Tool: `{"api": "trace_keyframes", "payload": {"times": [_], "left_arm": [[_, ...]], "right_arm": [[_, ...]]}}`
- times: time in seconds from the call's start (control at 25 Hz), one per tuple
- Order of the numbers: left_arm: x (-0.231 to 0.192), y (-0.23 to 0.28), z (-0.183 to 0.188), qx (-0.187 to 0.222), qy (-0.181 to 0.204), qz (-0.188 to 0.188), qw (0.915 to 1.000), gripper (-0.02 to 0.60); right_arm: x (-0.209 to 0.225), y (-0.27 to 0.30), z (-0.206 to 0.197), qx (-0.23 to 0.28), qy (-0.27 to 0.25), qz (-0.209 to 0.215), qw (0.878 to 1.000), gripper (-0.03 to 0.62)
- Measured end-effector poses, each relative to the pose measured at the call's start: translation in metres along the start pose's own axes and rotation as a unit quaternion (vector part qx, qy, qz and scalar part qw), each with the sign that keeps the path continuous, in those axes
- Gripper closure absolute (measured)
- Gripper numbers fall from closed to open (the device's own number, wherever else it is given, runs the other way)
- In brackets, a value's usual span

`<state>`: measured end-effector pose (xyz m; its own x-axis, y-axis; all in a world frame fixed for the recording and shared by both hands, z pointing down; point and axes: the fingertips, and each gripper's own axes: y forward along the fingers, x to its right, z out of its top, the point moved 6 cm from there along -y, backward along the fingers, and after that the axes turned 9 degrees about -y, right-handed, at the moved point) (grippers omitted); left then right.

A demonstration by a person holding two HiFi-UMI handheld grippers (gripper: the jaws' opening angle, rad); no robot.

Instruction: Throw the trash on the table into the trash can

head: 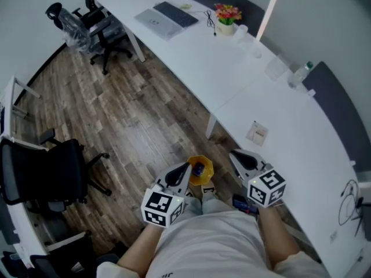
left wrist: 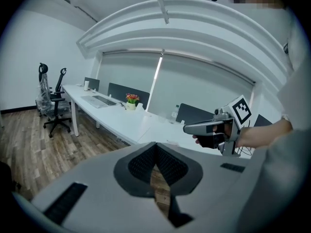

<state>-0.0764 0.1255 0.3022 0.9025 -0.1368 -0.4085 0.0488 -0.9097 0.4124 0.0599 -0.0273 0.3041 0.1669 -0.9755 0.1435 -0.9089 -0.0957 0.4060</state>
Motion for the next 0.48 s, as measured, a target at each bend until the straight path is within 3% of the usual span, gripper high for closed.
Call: {"api": "trace_keyframes", "payload": {"times": [0.48], "left_arm": [[0.059, 0.069, 0.009, -0.031, 0.029, -0.087, 0.9953, 0.580]], "right_arm": [[0.071, -0.092, -0.042, -0.009, 0.037, -0.130, 0.991, 0.553]]}}
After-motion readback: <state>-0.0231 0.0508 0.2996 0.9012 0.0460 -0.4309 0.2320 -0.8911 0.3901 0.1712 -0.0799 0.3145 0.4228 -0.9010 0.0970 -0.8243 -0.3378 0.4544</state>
